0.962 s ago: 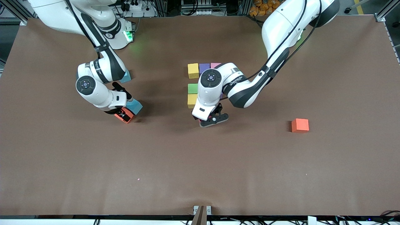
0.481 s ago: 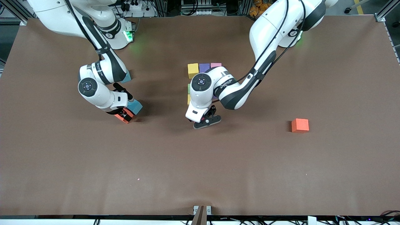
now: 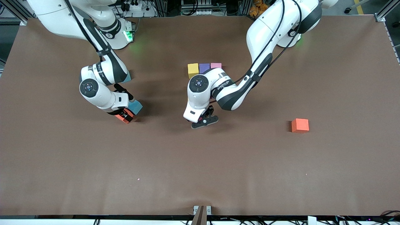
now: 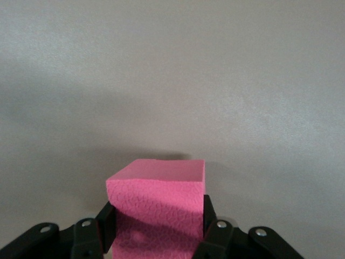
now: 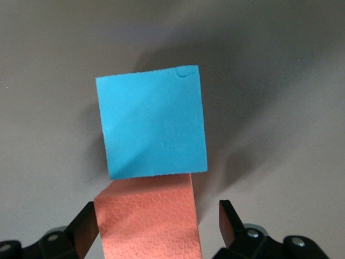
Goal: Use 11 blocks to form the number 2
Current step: 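Lower the pink block into the figure while the right gripper lifts orange, then release the pink block with the left gripper while the right gripper carries orange, then lower the orange block into the figure while the left gripper grasps orange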
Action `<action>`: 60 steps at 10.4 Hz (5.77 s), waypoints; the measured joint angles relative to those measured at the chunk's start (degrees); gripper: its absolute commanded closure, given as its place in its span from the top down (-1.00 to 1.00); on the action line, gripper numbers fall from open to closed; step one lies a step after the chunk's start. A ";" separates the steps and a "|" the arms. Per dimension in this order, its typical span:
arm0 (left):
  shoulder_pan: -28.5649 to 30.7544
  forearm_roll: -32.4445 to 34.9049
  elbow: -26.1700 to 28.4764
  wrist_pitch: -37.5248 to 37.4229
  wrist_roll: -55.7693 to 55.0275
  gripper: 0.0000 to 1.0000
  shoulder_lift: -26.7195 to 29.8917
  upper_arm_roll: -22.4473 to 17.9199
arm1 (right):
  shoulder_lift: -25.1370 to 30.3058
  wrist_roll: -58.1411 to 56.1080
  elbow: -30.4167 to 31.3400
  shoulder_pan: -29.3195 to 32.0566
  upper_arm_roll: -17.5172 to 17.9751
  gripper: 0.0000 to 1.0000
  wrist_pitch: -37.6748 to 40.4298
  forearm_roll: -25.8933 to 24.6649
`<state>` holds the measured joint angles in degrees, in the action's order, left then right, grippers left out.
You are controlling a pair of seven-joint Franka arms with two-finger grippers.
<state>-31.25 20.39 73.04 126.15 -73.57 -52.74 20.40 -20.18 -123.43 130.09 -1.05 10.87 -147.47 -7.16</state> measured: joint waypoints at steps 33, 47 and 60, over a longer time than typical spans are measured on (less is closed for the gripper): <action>-3.88 -0.09 -1.03 -2.77 13.88 1.00 -1.58 -0.03 | 10.60 50.36 -0.75 2.55 2.20 -0.26 7.47 4.88; 7.84 -0.22 4.15 -20.85 9.49 1.00 15.18 -0.50 | 10.50 54.98 -2.99 0.64 4.86 -0.25 7.13 10.53; 40.99 -3.45 20.96 -10.64 40.50 1.00 23.44 0.24 | -12.69 82.44 -39.41 -40.98 -6.78 -0.28 14.82 11.14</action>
<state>9.74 16.94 94.01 115.51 -33.07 -29.29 20.64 -32.87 -40.98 90.68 -42.04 4.08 -132.65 3.99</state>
